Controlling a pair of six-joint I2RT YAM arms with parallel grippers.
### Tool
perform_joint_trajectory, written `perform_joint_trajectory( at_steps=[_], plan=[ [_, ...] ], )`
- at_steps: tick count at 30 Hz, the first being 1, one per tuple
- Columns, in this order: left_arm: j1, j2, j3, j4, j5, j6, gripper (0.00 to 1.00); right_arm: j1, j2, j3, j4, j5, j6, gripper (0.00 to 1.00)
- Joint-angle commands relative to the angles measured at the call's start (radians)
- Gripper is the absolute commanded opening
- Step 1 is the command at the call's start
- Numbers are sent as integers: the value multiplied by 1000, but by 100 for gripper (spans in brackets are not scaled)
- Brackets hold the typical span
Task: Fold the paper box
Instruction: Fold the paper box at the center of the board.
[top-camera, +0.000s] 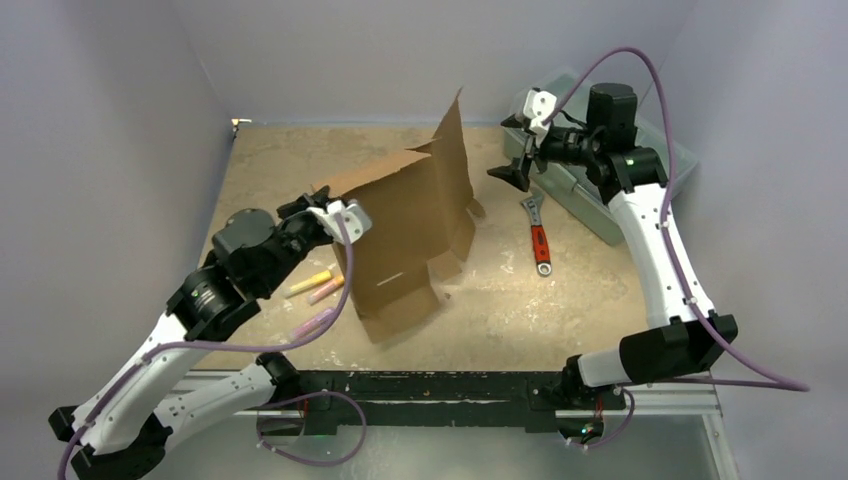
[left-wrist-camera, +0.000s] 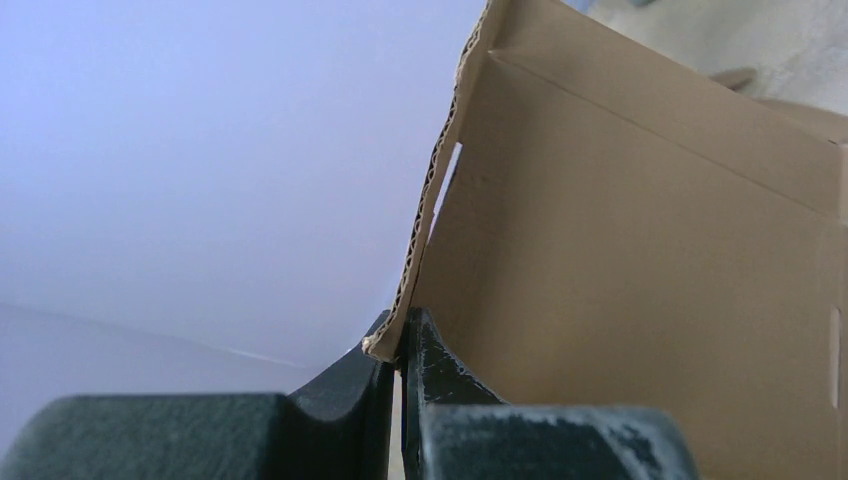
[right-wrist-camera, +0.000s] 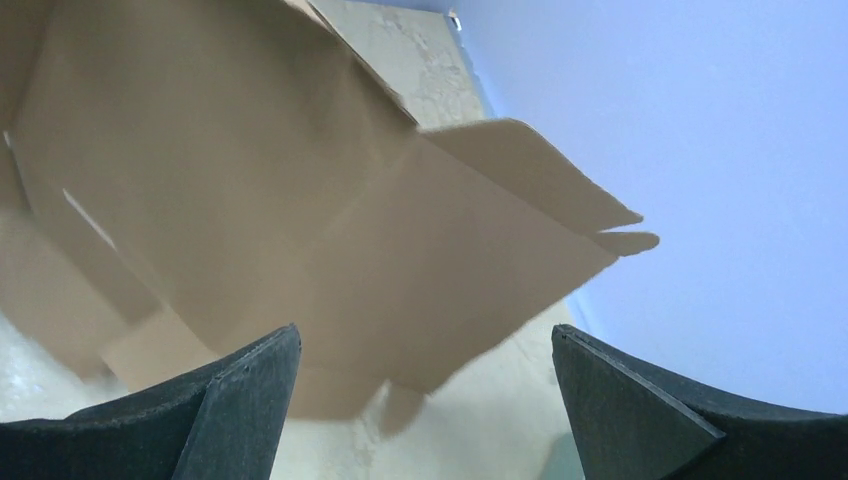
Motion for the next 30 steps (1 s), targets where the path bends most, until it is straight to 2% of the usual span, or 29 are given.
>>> perform_joint_trajectory(
  at_steps=[1, 4, 10, 12, 18, 23, 26, 30],
  plan=[
    [-4, -80, -3, 147, 85, 254, 0, -41, -44, 16, -82, -82, -306, 99],
    [-4, -66, 20, 143, 97, 284, 0, -41, -53, 8, -108, -58, -450, 99],
    [-4, -26, 67, 127, 155, 310, 0, -41, 14, 112, -200, -17, -586, 99],
    [-4, -24, 70, 132, 166, 337, 0, -42, 38, 165, -272, -16, -717, 99],
    [-5, -18, 97, 125, 183, 437, 0, -116, 110, 327, -303, -36, -749, 99],
    [-4, 2, 138, 95, 202, 458, 0, -115, 160, 362, -464, -31, -966, 99],
    [-4, 0, 145, 99, 203, 463, 0, -115, 203, 411, -523, -33, -987, 98],
    [-5, -9, 149, 103, 199, 479, 0, -157, 197, 410, -455, -27, -915, 96]
  ],
)
